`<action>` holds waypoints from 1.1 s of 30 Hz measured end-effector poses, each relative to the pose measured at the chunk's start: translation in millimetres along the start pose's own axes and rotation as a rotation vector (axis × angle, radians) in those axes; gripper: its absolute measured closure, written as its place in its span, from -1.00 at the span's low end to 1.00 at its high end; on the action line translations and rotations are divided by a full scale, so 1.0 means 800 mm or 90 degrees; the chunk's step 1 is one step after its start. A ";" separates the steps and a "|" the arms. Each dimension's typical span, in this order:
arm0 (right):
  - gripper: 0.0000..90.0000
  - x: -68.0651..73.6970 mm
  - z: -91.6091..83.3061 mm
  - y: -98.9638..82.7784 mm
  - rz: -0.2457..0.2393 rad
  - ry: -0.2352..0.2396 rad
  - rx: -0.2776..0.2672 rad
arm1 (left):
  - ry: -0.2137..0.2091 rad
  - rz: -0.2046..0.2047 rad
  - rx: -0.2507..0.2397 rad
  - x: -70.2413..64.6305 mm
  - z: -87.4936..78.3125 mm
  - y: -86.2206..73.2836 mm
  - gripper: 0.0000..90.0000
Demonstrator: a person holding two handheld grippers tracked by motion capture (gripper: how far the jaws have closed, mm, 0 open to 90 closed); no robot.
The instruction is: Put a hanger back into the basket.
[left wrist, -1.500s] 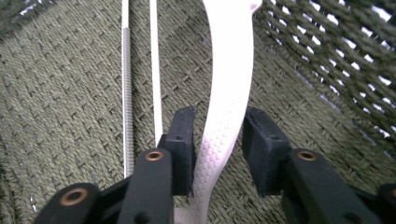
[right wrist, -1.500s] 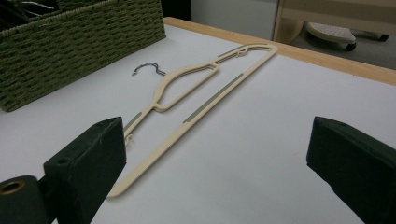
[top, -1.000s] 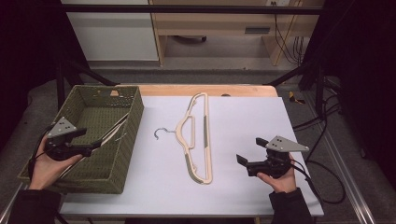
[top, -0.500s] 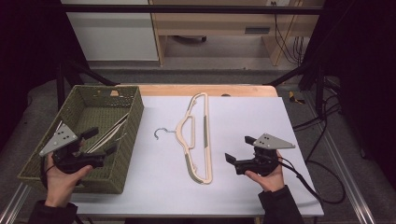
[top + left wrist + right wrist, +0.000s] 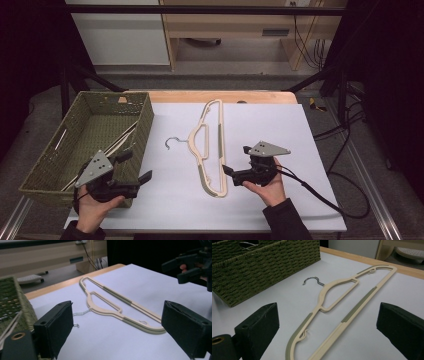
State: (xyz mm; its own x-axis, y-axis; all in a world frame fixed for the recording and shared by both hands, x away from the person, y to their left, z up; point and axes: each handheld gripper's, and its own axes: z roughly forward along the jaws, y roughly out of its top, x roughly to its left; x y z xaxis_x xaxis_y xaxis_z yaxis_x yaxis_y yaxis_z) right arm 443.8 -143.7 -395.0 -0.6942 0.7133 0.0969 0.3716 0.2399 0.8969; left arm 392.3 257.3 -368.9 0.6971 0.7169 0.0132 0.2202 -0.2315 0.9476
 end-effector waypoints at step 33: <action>0.15 0.044 0.150 -0.042 0.019 -0.010 0.206 | -0.025 0.006 0.040 -0.011 0.020 -0.018 -0.82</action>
State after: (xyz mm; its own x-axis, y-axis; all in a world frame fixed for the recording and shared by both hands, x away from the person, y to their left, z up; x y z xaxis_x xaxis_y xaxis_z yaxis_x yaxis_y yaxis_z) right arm 480.8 -47.5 -473.2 -0.6715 0.7325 0.1119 0.5700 0.4141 0.7096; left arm 394.1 243.8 -388.1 0.7251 0.6886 0.0079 0.2550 -0.2791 0.9258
